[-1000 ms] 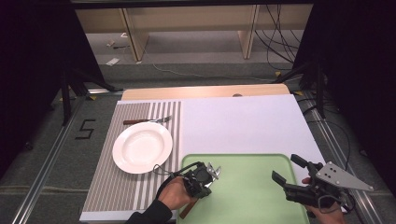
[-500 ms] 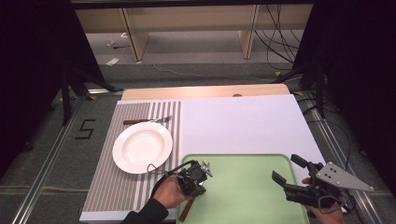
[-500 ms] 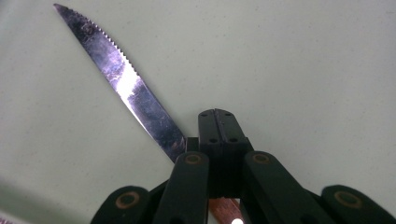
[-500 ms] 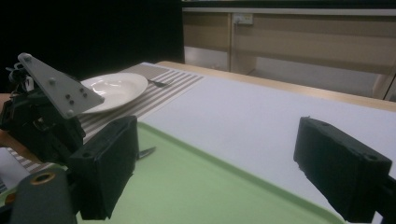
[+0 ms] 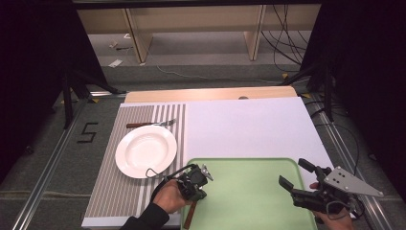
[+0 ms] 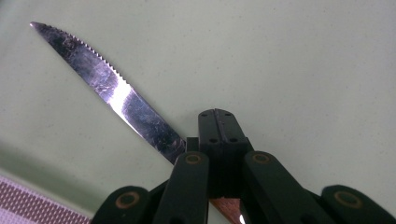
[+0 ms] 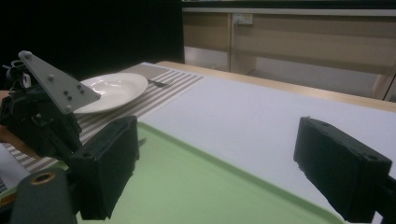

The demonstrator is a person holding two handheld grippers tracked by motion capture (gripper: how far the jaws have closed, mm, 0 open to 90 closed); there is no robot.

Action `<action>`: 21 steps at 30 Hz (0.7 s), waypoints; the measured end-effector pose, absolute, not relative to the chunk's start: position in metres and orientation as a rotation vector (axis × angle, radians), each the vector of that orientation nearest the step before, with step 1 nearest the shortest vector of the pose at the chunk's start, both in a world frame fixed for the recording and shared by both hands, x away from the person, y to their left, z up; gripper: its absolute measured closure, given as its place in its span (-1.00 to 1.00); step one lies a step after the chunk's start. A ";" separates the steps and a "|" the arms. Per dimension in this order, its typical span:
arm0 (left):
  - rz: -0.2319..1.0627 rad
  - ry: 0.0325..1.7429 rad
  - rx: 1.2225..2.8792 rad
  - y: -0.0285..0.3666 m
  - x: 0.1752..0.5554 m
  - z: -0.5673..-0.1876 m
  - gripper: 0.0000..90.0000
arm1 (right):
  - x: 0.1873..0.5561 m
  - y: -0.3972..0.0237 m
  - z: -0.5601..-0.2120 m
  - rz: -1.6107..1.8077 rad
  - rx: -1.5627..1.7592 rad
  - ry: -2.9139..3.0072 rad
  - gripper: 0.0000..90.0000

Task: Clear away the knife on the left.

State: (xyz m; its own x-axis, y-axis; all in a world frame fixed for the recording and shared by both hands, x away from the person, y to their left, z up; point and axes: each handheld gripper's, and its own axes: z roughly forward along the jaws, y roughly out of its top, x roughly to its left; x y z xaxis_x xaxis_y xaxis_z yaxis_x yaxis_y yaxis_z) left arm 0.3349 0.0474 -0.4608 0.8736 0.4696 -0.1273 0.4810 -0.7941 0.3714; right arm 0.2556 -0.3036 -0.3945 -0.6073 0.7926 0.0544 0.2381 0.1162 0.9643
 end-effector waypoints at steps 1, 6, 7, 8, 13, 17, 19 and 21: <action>-0.045 0.706 2.647 0.048 0.335 -0.461 0.99 | 0.256 -0.304 -0.394 1.511 0.997 1.917 -0.67; -0.043 0.717 2.654 0.055 0.336 -0.461 0.99 | 0.256 -0.303 -0.395 1.510 0.998 1.912 -0.67; -0.046 0.723 2.651 0.056 0.336 -0.461 0.99 | 0.255 -0.303 -0.395 1.510 0.999 1.914 -0.67; -0.048 0.724 2.652 0.057 0.337 -0.461 0.99 | 0.255 -0.303 -0.394 1.510 0.999 1.914 -0.67; -0.047 0.736 2.650 0.062 0.337 -0.461 0.99 | 0.255 -0.303 -0.394 1.509 0.999 1.915 -0.67; -0.049 0.741 2.652 0.065 0.337 -0.461 0.99 | 0.255 -0.303 -0.394 1.506 0.999 1.915 -0.67; -0.052 0.743 2.654 0.066 0.337 -0.461 0.99 | 0.255 -0.303 -0.394 1.506 1.000 1.915 -0.67; -0.053 0.746 2.655 0.067 0.337 -0.461 0.99 | 0.255 -0.303 -0.394 1.509 0.997 1.915 -0.67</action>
